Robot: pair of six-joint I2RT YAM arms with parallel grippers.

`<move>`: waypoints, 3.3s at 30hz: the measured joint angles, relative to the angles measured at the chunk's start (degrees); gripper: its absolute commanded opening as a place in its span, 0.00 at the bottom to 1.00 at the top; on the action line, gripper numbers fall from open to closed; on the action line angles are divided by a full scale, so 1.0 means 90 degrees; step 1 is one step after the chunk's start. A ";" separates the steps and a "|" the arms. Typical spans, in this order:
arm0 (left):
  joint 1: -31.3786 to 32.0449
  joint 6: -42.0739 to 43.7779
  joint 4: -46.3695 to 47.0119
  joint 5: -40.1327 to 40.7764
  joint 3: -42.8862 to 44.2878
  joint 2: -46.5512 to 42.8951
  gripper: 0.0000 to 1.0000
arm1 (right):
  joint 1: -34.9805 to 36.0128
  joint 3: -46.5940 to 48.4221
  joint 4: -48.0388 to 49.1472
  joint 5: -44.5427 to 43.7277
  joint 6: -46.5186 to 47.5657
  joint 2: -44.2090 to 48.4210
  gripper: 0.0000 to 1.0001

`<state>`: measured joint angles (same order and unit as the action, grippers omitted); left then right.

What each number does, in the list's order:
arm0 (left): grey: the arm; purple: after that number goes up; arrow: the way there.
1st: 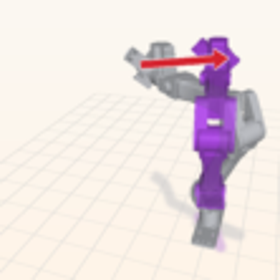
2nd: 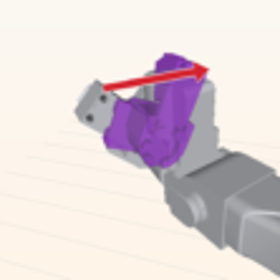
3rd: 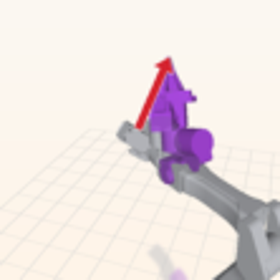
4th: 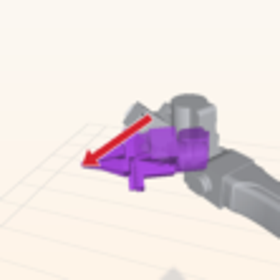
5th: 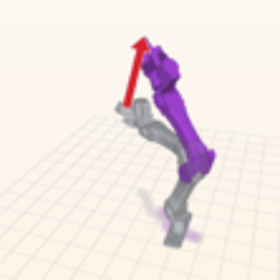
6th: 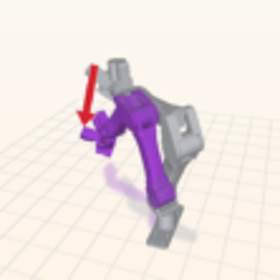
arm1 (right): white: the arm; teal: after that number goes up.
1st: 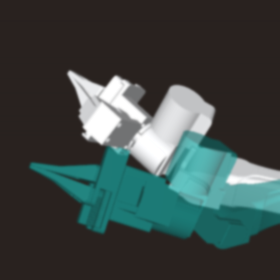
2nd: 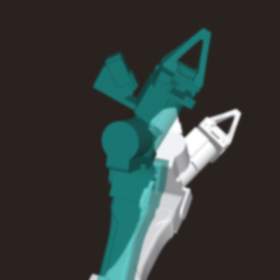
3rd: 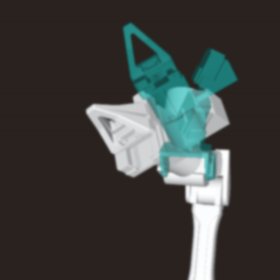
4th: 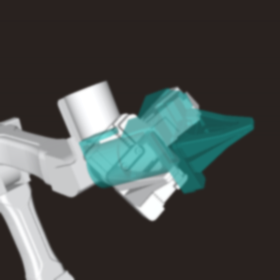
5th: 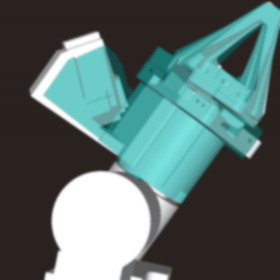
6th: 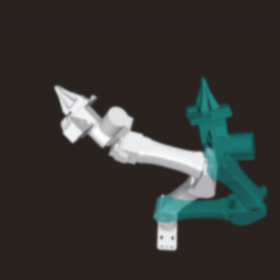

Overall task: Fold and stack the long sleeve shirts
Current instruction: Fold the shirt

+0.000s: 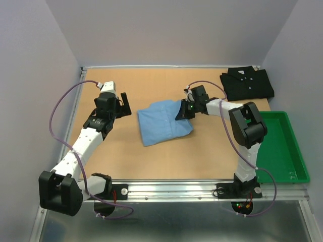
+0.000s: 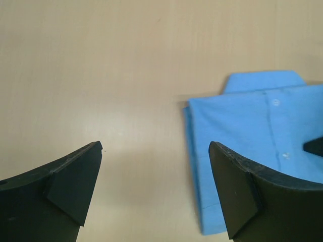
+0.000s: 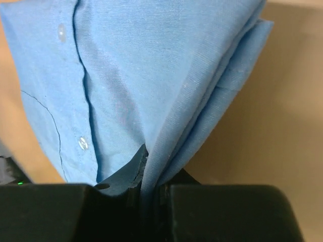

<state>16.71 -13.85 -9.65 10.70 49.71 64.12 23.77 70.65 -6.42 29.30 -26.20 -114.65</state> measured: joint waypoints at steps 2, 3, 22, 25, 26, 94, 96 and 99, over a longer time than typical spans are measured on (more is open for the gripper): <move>-0.0347 -0.0233 0.0172 -0.0092 -0.0340 0.0000 0.98 | -0.0223 0.0393 -0.0755 -0.0226 0.0631 0.0070 0.01; -0.0442 -0.0279 0.0253 -0.0085 -0.0493 0.0000 0.98 | -0.0333 0.0685 -0.1149 -0.0323 0.0916 0.0075 0.01; -0.0539 -0.0661 0.0476 0.0197 -0.0986 0.0177 0.98 | -0.0799 0.5693 -0.4592 -0.6268 0.5265 -0.0563 0.01; -0.0539 -0.0682 0.0476 0.0204 -0.0986 0.0226 0.98 | -0.0753 0.5690 -0.4401 -0.7524 0.5785 -0.0561 0.01; -0.0539 -0.0690 0.0476 0.0206 -0.0986 0.0228 0.98 | -0.0750 0.5666 -0.4340 -0.7883 0.5952 -0.0561 0.01; -0.0544 -0.0845 0.0940 -0.0425 -0.1093 -0.0022 0.96 | 0.2030 -0.0138 -0.1620 -0.3789 0.1586 0.0826 0.31; -0.0544 -0.0933 0.0991 -0.0631 -0.1093 0.0075 0.96 | 0.2132 -0.0141 -0.1479 -0.3497 0.1484 0.0823 0.31; -0.0537 -0.1110 0.1088 -0.0959 -0.1093 0.0274 0.95 | 0.2424 -0.0138 -0.1341 -0.3118 0.1311 0.0806 0.35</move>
<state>11.88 -23.83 0.14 2.07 39.88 66.59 45.58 69.41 -18.48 1.23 -14.39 -107.39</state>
